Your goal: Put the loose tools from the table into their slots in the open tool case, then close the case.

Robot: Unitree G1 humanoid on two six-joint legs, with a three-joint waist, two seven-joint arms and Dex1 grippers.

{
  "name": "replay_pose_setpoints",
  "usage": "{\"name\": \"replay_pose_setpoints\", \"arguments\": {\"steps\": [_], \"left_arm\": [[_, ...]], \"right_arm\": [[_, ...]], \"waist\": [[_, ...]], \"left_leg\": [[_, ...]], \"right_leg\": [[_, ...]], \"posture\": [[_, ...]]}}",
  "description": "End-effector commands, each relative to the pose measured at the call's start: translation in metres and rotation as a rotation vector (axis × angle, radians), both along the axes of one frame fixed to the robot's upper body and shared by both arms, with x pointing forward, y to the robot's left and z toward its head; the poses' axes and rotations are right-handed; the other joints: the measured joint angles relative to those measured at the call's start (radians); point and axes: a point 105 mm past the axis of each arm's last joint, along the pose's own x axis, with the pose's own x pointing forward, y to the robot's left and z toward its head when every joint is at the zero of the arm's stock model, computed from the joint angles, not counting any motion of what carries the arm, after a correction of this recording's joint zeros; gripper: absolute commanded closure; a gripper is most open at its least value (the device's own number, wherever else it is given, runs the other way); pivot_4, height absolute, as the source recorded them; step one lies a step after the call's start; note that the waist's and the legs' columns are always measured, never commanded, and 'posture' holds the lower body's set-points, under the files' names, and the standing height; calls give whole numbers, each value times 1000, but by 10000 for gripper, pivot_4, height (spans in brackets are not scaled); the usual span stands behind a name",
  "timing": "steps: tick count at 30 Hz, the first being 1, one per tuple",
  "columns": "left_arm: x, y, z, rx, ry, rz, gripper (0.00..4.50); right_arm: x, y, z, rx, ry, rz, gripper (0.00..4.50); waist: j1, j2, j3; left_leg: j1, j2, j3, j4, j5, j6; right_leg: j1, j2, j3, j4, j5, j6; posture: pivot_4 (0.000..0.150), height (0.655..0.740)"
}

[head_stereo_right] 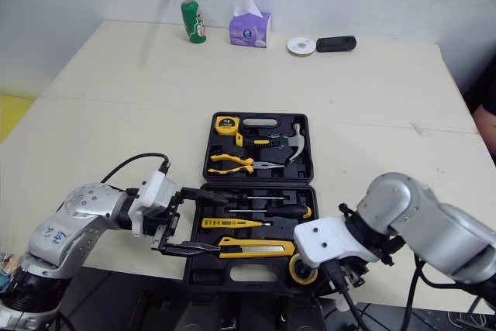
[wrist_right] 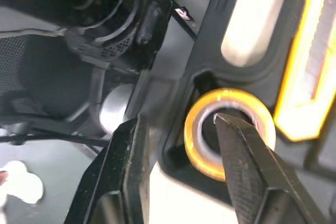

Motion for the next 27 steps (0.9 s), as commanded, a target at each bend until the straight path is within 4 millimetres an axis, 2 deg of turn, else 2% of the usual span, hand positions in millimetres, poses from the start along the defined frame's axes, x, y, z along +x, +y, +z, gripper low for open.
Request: {"name": "replay_pose_setpoints", "arguments": {"steps": [1, 4, 9, 12, 14, 15, 16, 18, 20, 27], "left_arm": [[-5, 1, 8, -13, -38, -7, 0], [-5, 4, 7, -4, -32, -2, 0], [-1, 9, 6, 9, -32, 10, 0], [0, 13, 5, 25, -28, 14, 0], [1, 16, 5, 31, -25, 16, 0], [2, 17, 5, 33, -25, 18, 0], [2, 17, 5, 34, -26, 20, 0], [4, 19, 5, 30, -26, 32, 0], [3, 19, 5, 27, -21, 34, 0], [-1, 24, 4, 43, 3, 30, 0]], "right_arm": [[-6, -9, 11, 34, 57, -32, 24323], [-3, -18, 15, 73, 66, -86, 24323], [8, -17, 17, 294, 20, -173, 24323], [5, -17, 15, 442, 84, -270, 32939], [-1, -16, 12, 533, 85, -276, 42671], [-3, -15, 8, 554, 79, -282, 44443], [-3, -15, 6, 568, 74, -291, 44443], [-10, -18, -13, 523, 35, -241, 44443], [-14, -17, -24, 521, 7, -203, 44443], [-7, -2, -36, 664, -29, -241, 44443]], "waist": [[1, 0, 0], [2, 0, 0], [4, 0, 0], [5, 0, 0], [5, -1, 0], [6, -1, 0], [5, -1, 0], [5, -1, 0], [5, -1, 0], [3, 0, 1]], "left_leg": [[0, 0, 0, 0, 0, 0], [0, 0, 0, 0, 0, 0], [0, 0, 0, 0, -1, 1], [0, 0, 0, -1, -1, 1], [0, 0, 0, -1, -1, 1], [0, 0, -1, -1, -1, 1], [0, 0, -1, -1, -1, 1], [0, 0, 0, -1, -1, 1], [0, 0, 0, -1, -1, 1], [1, 0, 0, -1, 0, 0]], "right_leg": [[0, 0, 0, 0, 0, 0], [0, 0, 0, -1, 0, 0], [1, 0, -1, -1, 0, 0], [1, 0, -1, -1, 0, 0], [1, 0, -1, -1, 0, 0], [1, 0, -1, -1, 0, 0], [1, 0, -1, -1, 0, 0], [1, 0, -1, -1, 0, 1], [2, 0, -1, -1, 0, 1], [1, 1, -1, 0, 0, 0]], "posture": [[1500, 7400], [1500, 7400], [1500, 7400], [1500, 7400], [1500, 7400], [1500, 7400], [1500, 7400], [1500, 7400], [1500, 7400], [1500, 7400]]}}
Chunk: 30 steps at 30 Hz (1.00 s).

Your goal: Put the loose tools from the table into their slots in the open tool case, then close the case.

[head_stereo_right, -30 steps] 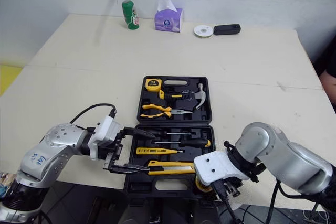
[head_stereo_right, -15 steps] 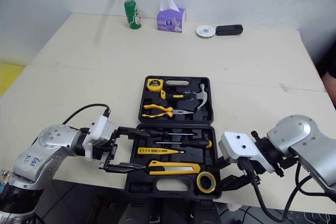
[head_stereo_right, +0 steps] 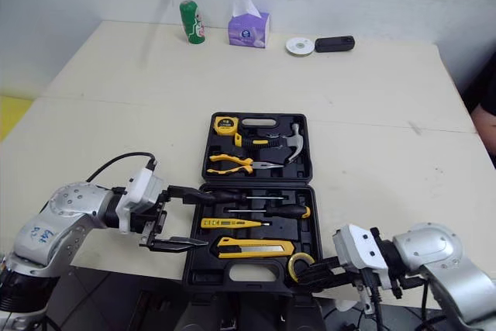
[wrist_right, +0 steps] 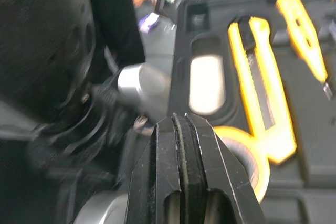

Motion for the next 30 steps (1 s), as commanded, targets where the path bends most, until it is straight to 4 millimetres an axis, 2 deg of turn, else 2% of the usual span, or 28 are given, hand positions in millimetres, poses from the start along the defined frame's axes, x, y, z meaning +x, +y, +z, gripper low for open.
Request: {"name": "replay_pose_setpoints", "arguments": {"steps": [1, 11, 19, 25, 28, 30], "left_arm": [[-3, 3, 9, -5, -27, -9, 0], [-7, 3, 9, 1, -13, -12, 0], [-2, 6, 11, 15, -34, 8, 0], [-1, 7, 11, 16, -41, 18, 0], [1, 10, 9, 20, -15, 40, 0], [3, 12, 8, 17, 14, 67, 0]], "right_arm": [[3, 5, -1, 44, -27, -14, 44443], [7, 6, -24, 14, -15, 2, 44443], [14, -12, -63, -123, 82, -61, 44443], [13, -13, -75, -166, 71, -34, 44443], [9, -21, -83, -199, 69, -12, 44443], [13, -21, -79, -192, 49, -8, 44443]], "waist": [[1, 0, 0], [1, 0, 0], [-1, -4, -2], [-5, -8, -5], [-4, -12, -8], [-3, -14, -9]], "left_leg": [[0, 0, 0, 0, 0, 0], [0, 0, 0, 0, -1, 0], [1, 0, 0, 0, -1, 0], [3, 1, -1, 0, -2, -2], [4, 1, -1, -1, -2, -2], [4, 1, -1, -1, -2, -2]], "right_leg": [[0, 0, 0, 0, 0, 0], [0, -1, 0, 0, 0, 0], [1, 0, 0, 0, 0, 0], [2, 0, 0, 0, 0, -1], [2, 0, 0, 0, -1, -1], [3, 0, 0, 0, -1, -1]], "posture": [[1500, 7400], [1500, 7400], [1500, 7400], [1500, 7400], [1500, 7400], [1500, 7400]]}}
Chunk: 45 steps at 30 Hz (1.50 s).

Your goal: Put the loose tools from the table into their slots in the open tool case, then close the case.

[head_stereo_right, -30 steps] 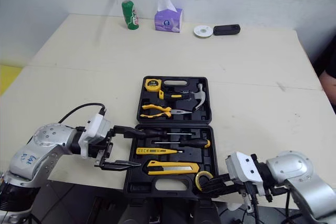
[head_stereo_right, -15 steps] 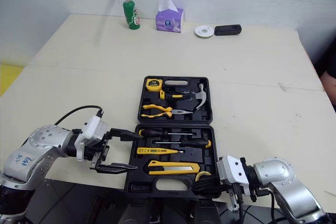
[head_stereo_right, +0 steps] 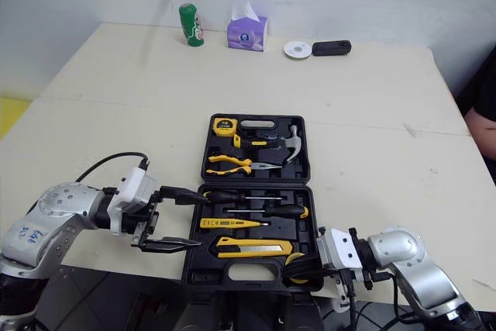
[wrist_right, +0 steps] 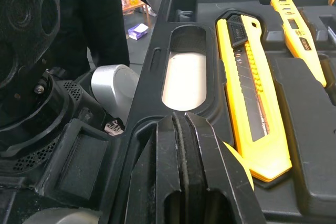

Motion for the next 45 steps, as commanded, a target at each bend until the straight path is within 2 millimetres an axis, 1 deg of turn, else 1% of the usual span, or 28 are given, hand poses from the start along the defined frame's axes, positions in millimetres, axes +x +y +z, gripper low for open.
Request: {"name": "replay_pose_setpoints", "arguments": {"steps": [1, 3, 5, 6, 7, 8, 9, 11, 13, 14, 15, 17, 18, 19, 20, 23, 25, 28, 30, 32, 36, 39, 41, 45], "left_arm": [[3, 5, 5, 0, 11, 43, 0], [6, 8, 6, 3, 6, 59, 0], [14, 13, 10, -4, -31, 101, 0], [20, 21, 10, -7, -49, 158, 0], [25, 26, 10, -9, -60, 196, 0], [28, 33, 9, -3, -68, 232, 0], [32, 39, 7, 7, -85, 266, 0], [38, 47, 5, -3, -106, 321, 0], [45, 57, 5, -32, -121, 381, 0], [47, 59, 4, -39, -124, 397, 0], [50, 63, 2, -30, -128, 421, 2646], [56, 71, -6, -2, -121, 462, 8392], [58, 73, -9, 8, -116, 474, 13252], [62, 75, -15, 26, -112, 491, 16783], [64, 74, -20, 39, -100, 495, 21461], [70, 66, -33, 57, -77, 491, 35947], [75, 52, -39, 40, -69, 487, 44701], [78, 38, -42, 34, -65, 465, 44701], [79, 30, -43, 34, -50, 448, 44701], [80, 26, -45, 43, -53, 443, 44701], [82, 20, -45, 50, -66, 408, 44701], [86, 11, -39, 18, -106, 375, 44701], [89, 7, -37, 7, -122, 368, 44701], [97, 1, -34, -3, -125, 372, 44701]], "right_arm": [[1, -25, -37, -188, 94, -71, 44443], [12, -19, -22, -136, 56, -96, 44443], [25, -13, 8, -31, 23, -154, 44443], [35, -11, 33, 56, 26, -222, 44443], [40, -10, 49, 108, 36, -261, 44443], [43, -11, 61, 135, 33, -288, 44443], [47, -14, 67, 134, 12, -307, 44443], [55, -25, 68, 81, -43, -346, 44443], [73, -44, 73, 70, -87, -451, 44443], [79, -50, 74, 70, -97, -484, 44443], [87, -60, 73, 40, -130, -528, 44886], [99, -77, 67, -28, -181, -584, 45000], [103, -82, 66, -45, -197, -598, 45000], [108, -88, 64, -48, -203, -626, 45000], [113, -92, 62, -58, -213, -649, 45000], [121, -101, 54, -88, -211, -681, 45000], [125, -101, 46, -118, -206, -674, 45000], [128, -94, 39, -117, -204, -658, 45000], [130, -82, 37, -94, -204, -630, 45000], [131, -72, 36, -68, -208, -619, 45000], [127, -55, 38, -22, -204, -576, 45000], [127, -46, 39, 5, -205, -577, 45000], [123, -38, 39, 41, -175, -559, 45000], [116, -33, 36, 43, -162, -550, 45000]], "waist": [[1, -2, -1], [1, -2, -1], [1, -2, -1], [0, 0, 0], [0, 3, 2], [-1, 7, 5], [-1, 10, 6], [4, 12, 7], [6, 12, 7], [7, 12, 7], [8, 12, 7], [7, 12, 7], [6, 12, 7], [5, 12, 7], [4, 12, 7], [4, 12, 7], [3, 12, 7], [3, 12, 7], [1, 12, 7], [-6, 12, 7], [-14, 12, 7], [-18, 12, 7], [-15, 12, 7], [-8, 12, 7]], "left_leg": [[0, 0, 0, 0, 0, 0], [0, 0, 0, 0, 0, 0], [0, 0, -1, 0, 0, 0], [-1, 0, -1, 0, 0, 0], [-2, 0, -1, 1, 0, 0], [-3, 0, -1, 1, 0, 0], [-4, 0, -1, 2, 0, 1], [-4, 0, -1, 1, 0, 1], [-4, 0, -1, -4, 0, 0], [-4, 0, -1, -5, 1, 0], [-4, -1, -1, -5, 1, 0], [-5, -2, 0, -5, 2, 2], [-6, -2, 1, -5, 2, 3], [-6, -3, 1, -5, 3, 4], [-6, -3, 2, -5, 3, 4], [-5, -3, 4, -5, 3, 5], [-5, -3, 3, -5, 4, 5], [-5, -3, 3, -4, 4, 4], [-5, -3, 3, -4, 4, 4], [-5, -2, 4, -5, 5, 3], [-4, -2, 4, -4, 6, 3], [-4, -2, 3, -4, 6, 3], [-5, -3, 3, -4, 6, 3], [-6, -3, 2, -3, 6, 3]], "right_leg": [[0, 0, 0, 0, 0, 0], [0, 0, 0, 0, 0, 0], [0, 0, 0, 0, 0, 0], [0, 0, 0, 0, 0, 0], [-2, 0, 0, 0, 1, -1], [-2, -1, 0, 0, 1, -1], [-4, -1, 0, 1, 1, -1], [-4, -1, 0, 1, 1, -2], [-5, 0, -1, 0, 0, -3], [-5, 0, -1, 0, 0, -3], [-5, 0, -1, -1, 0, -3], [-5, 0, -1, 1, 1, -2], [-5, 0, -1, 0, 1, -1], [-4, 0, -1, 0, 2, 0], [-4, 0, -1, 0, 2, 1], [-4, 0, 0, 0, 3, 2], [-4, 0, 1, 0, 3, 2], [-4, 0, 1, 1, 3, 2], [-4, 0, 1, 1, 3, 2], [-4, 0, 1, 1, 3, 2], [-4, 0, 1, 2, 3, 2], [-4, 0, 1, 2, 3, 2], [-4, 0, 1, 2, 3, 2], [-4, 0, 1, 2, 3, 2]], "posture": [[1500, 7400], [1500, 7400], [1500, 7400], [1500, 7400], [1500, 7400], [1500, 7400], [1500, 7400], [1500, 7400], [1500, 7400], [1500, 7400], [1500, 7400], [1500, 7400], [1500, 7400], [1500, 7400], [1500, 7400], [1500, 7400], [1500, 7400], [1500, 7400], [1500, 7400], [1500, 7400], [1500, 7400], [1500, 7400], [1500, 7400], [1500, 7400]]}}
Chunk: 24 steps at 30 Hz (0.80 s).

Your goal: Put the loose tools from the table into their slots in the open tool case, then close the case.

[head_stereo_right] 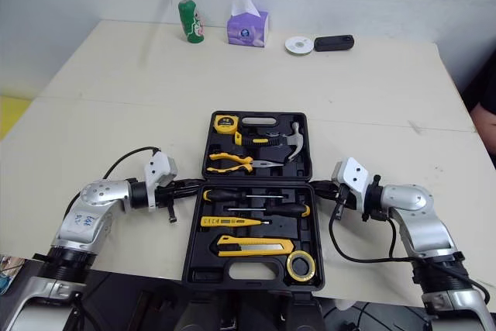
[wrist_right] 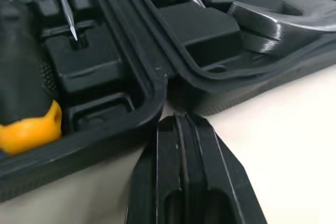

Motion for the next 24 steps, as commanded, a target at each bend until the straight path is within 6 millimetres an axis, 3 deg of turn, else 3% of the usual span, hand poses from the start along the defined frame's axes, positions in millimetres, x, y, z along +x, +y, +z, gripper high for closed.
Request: {"name": "replay_pose_setpoints", "arguments": {"steps": [1, 7, 15, 24], "left_arm": [[8, -15, 14, -26, -57, -39, 44701], [18, -22, 13, -17, -49, -41, 44701], [25, -30, 10, 17, -28, -71, 44701], [21, -13, 7, 34, -10, -28, 44701]], "right_arm": [[-7, 14, 10, 31, -43, 53, 45000], [-8, 15, 5, 20, -34, 32, 45000], [7, 4, -3, -52, -37, -51, 45000], [6, -3, -6, -82, -12, -55, 45000]], "waist": [[3, 0, 0], [11, 0, 0], [11, -1, 0], [10, -1, -1]], "left_leg": [[0, 0, 0, 0, 0, 0], [0, 0, 0, 1, 0, 0], [0, 0, 0, 5, 0, 0], [1, 0, 0, 5, 0, 1]], "right_leg": [[0, 0, 0, 0, 0, 0], [0, 0, 0, 0, 0, 0], [1, 0, 0, 2, 0, 0], [1, 0, 1, 2, 0, 1]], "posture": [[1500, 7400], [1500, 7400], [1500, 7400], [1500, 7400]]}}
